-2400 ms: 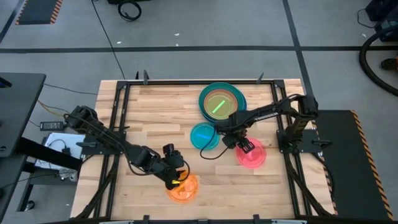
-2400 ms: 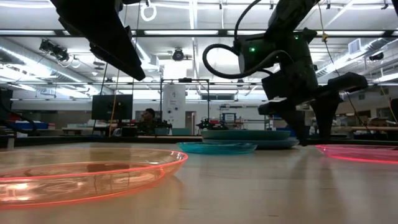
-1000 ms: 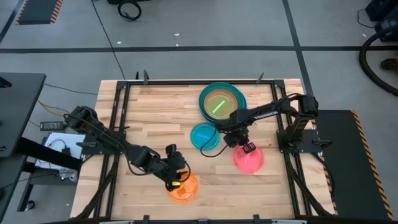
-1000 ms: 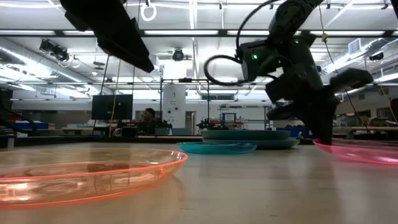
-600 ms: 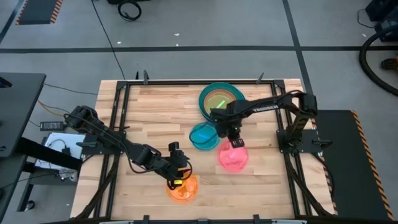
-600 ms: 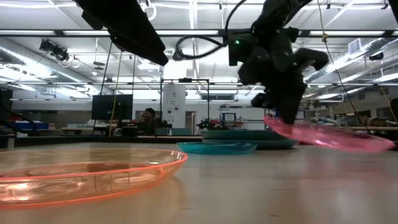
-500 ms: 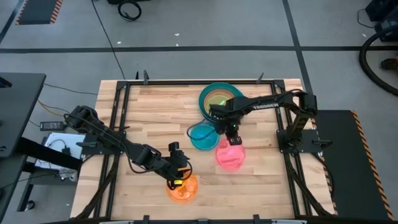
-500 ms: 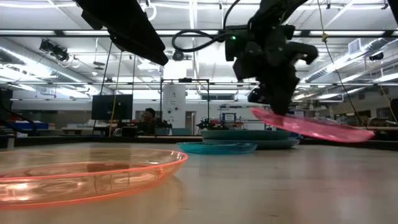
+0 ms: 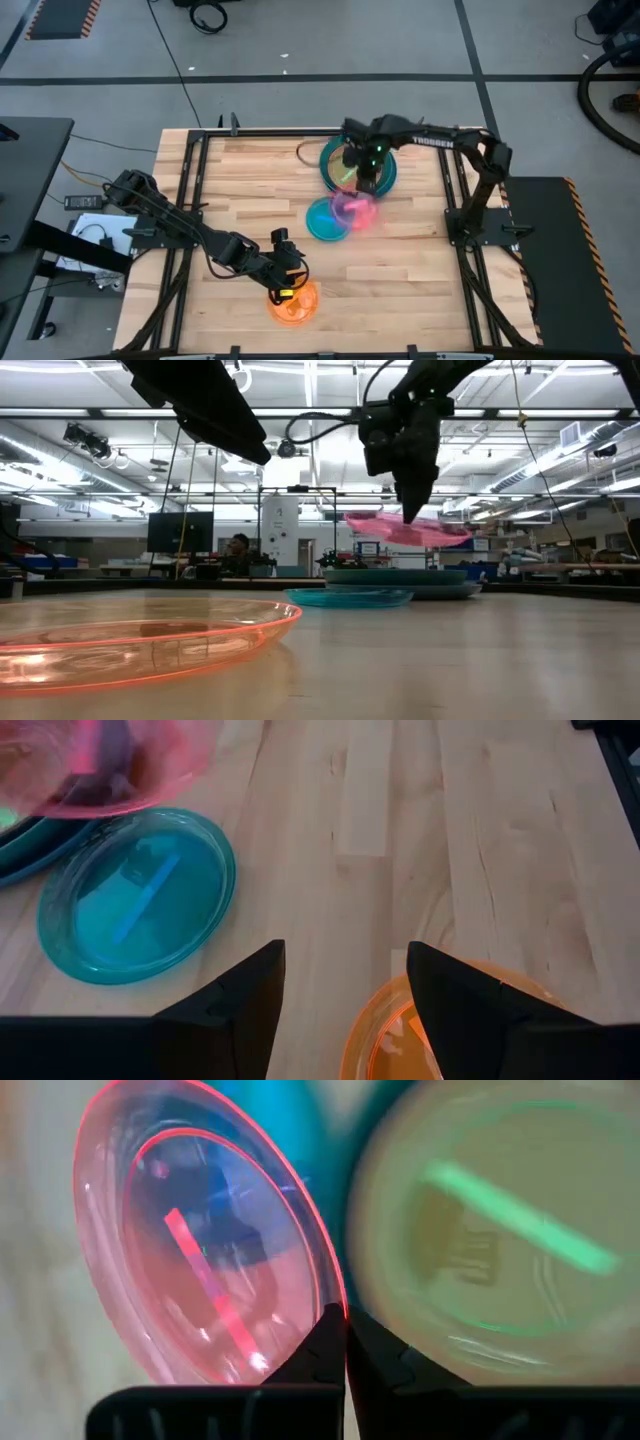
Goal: Stack plastic plates
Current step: Stack the red plate on top of the green plate
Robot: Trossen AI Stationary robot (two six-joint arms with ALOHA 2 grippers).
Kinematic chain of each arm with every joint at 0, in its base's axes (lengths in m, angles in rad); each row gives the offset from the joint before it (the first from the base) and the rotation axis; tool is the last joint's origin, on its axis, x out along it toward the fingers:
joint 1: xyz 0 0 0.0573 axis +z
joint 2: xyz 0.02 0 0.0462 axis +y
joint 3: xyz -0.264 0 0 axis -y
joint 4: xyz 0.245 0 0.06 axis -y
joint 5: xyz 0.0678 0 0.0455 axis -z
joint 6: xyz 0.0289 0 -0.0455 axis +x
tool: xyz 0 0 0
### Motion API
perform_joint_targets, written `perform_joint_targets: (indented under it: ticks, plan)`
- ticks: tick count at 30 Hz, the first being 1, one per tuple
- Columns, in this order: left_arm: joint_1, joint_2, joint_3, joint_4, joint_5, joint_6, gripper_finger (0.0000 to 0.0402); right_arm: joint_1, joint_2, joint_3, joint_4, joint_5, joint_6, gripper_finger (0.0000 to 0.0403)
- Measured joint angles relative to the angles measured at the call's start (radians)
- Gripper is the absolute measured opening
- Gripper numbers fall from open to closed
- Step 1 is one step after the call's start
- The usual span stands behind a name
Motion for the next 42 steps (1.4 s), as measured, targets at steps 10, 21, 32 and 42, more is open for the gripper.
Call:
perform_joint_targets:
  ticks: [10, 21, 32, 42]
  plan:
    - [-0.001, 0.0, 0.0, 0.025, 0.001, -0.042, 0.0217, -0.224, 0.0, 0.007, 0.083, 0.071, 0.153, 0.0009]
    - [-0.001, 0.0, 0.0, 0.068, 0.001, -0.079, 0.0217, -0.342, 0.001, 0.008, 0.147, 0.15, 0.258, 0.0009]
    - [-0.001, 0.0, 0.0, 0.043, 0.001, -0.095, 0.0217, -0.336, 0.002, 0.0, 0.162, 0.203, 0.325, 0.0009]
    - [-0.001, 0.0, 0.0, 0.024, 0.001, -0.094, 0.0217, -0.32, 0.003, -0.081, 0.18, 0.138, 0.407, 0.0009]
